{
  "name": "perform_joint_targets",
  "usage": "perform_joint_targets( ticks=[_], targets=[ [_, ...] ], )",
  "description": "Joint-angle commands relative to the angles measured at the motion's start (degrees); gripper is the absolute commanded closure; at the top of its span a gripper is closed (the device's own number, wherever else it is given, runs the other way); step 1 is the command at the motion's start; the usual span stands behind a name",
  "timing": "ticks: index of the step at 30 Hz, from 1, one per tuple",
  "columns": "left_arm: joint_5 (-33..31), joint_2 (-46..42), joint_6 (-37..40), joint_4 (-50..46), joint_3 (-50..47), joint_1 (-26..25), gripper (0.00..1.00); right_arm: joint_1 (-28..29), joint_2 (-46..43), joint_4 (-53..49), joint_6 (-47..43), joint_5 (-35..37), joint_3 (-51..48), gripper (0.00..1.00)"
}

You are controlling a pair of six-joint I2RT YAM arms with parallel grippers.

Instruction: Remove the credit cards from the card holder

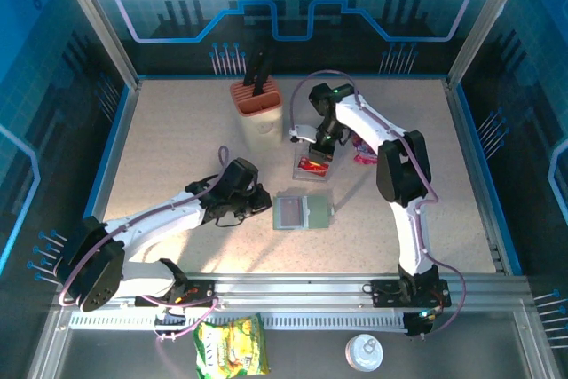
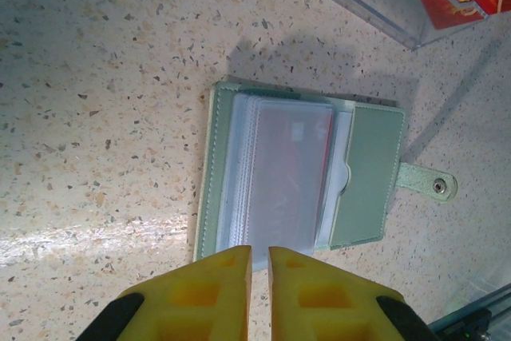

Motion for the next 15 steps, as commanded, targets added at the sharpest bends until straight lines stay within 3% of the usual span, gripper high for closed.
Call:
perform_joint_targets(
  ticks=[1,15],
  targets=[
    [-0.25,-1.91,-0.34,-0.53,-1.08,0.38,0.87,0.92,1.85,-3.38,-1.23,-2.34,2.23,1.0],
    [-0.6,-2.97,-0.74,-0.76,-1.66,0.47,0.88,3.29,5.76,-4.73,-2.5,-4.38,2.58,1.0]
  ],
)
